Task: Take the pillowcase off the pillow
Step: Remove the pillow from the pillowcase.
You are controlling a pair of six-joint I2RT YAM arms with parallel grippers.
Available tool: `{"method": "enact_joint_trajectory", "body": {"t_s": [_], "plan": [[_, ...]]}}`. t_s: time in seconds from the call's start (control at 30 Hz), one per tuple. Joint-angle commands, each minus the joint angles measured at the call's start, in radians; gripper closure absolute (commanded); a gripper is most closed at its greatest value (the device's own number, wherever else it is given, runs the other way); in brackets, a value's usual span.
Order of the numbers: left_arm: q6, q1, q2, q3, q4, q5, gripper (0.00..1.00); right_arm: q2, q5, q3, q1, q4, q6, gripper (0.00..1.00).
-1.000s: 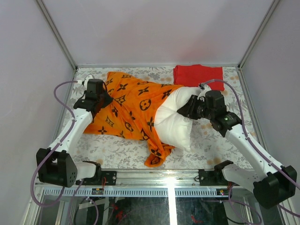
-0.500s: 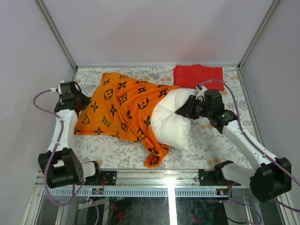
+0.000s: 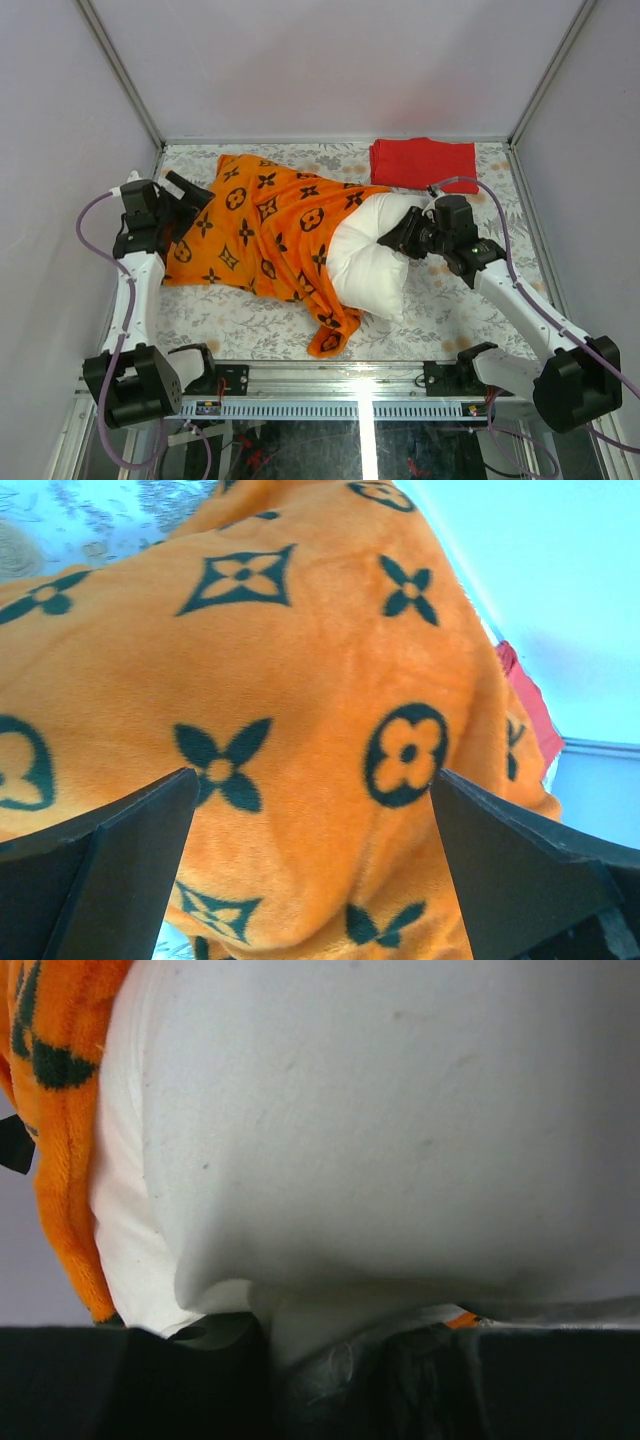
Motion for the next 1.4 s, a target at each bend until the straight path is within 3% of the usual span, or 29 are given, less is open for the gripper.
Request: {"method": "enact_joint_trajectory", "body": {"t_s": [0.0, 0.3, 0.43, 0.53, 0.77, 0.9, 1.03, 1.1, 1.23, 1.37], "plan": [[0.021, -0.079, 0.006, 0.080, 0.029, -0.020, 0.00, -0.029, 0.064, 0.006, 0.003, -0.031, 0.049, 1.00], [0.026, -0.459, 0.089, 0.186, 0.006, -0.240, 0.00, -0.064, 0.162, 0.025, 0.020, -0.123, 0.099, 1.00], [0.006, -0.500, 0.136, 0.152, 0.049, -0.236, 0.00, -0.083, 0.202, -0.041, 0.074, -0.073, 0.170, 1.00], [-0.051, -0.544, 0.164, 0.063, 0.168, -0.182, 0.00, -0.084, 0.254, -0.072, 0.135, -0.046, 0.210, 1.00], [-0.092, -0.567, 0.178, -0.029, 0.266, -0.186, 0.04, -0.049, 0.306, -0.042, 0.205, -0.051, 0.187, 1.00], [-0.036, -0.591, 0.141, -0.055, 0.265, -0.295, 0.07, -0.010, 0.269, 0.011, 0.204, -0.053, 0.142, 1.00], [0.023, -0.591, 0.189, -0.096, 0.288, -0.411, 0.14, 0.059, 0.260, 0.190, 0.204, -0.191, 0.016, 1.00], [0.056, -0.591, 0.251, -0.075, 0.280, -0.426, 0.26, 0.091, 0.242, 0.273, 0.204, -0.239, -0.042, 1.00], [0.089, -0.587, 0.309, -0.046, 0.250, -0.442, 0.68, 0.147, 0.231, 0.401, 0.204, -0.285, -0.111, 1.00], [0.093, -0.520, 0.297, -0.071, 0.255, -0.387, 0.99, 0.175, 0.198, 0.432, 0.204, -0.320, -0.133, 1.00]]}}
